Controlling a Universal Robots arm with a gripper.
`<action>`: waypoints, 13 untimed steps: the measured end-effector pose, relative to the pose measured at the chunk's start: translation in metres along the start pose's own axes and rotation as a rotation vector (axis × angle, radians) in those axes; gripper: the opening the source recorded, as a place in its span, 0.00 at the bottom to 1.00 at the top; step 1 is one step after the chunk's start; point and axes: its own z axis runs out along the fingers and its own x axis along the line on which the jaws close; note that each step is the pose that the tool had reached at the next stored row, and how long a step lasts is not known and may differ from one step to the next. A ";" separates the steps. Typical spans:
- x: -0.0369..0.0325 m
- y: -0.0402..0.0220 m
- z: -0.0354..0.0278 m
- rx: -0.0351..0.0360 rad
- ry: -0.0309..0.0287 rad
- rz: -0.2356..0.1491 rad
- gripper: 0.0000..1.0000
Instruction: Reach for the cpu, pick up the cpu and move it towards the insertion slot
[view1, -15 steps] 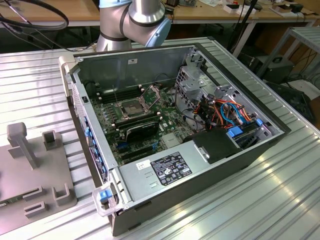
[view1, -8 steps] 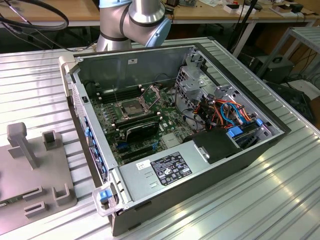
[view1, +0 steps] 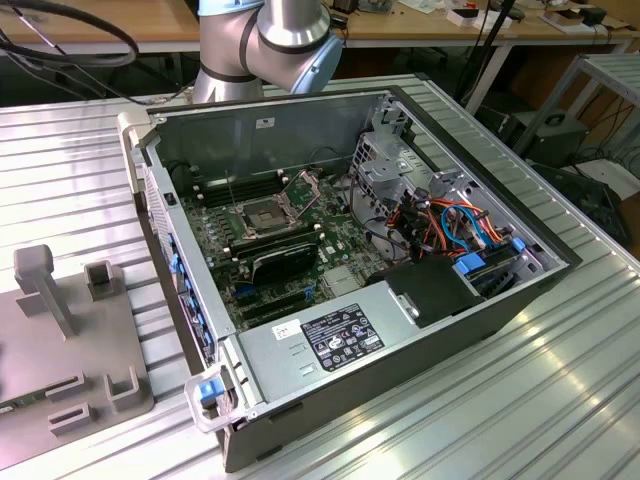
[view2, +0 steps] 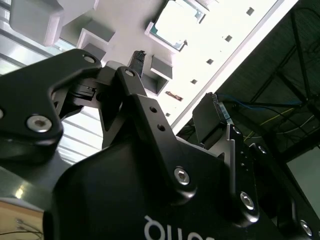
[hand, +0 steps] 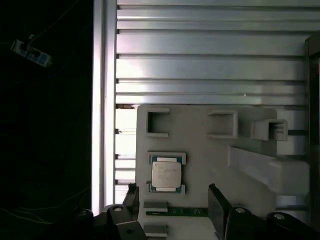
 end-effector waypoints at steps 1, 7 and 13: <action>0.0000 -0.0001 0.0021 0.0000 0.0000 0.000 0.66; 0.0001 -0.0007 0.0169 0.0002 0.0001 0.000 0.66; 0.0002 -0.0012 0.0292 0.0002 -0.0001 0.000 0.66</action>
